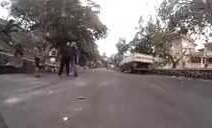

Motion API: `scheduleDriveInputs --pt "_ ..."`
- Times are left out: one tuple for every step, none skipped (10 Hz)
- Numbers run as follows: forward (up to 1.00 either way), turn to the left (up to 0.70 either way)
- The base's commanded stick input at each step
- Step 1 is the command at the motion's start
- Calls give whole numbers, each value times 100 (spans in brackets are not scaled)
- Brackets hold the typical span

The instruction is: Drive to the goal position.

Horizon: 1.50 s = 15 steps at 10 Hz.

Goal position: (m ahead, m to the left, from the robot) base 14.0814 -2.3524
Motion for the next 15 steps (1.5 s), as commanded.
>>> scheduleDriveInputs --pt "100 0" --pt "100 0" --pt "100 0" --pt "100 0" --pt "100 0" --pt "100 0" --pt "100 0" --pt "100 0" --pt "100 0" --pt "73 0" --pt "29 0" --pt "0 0" --pt "0 0" --pt "0 0" --pt "0 0"
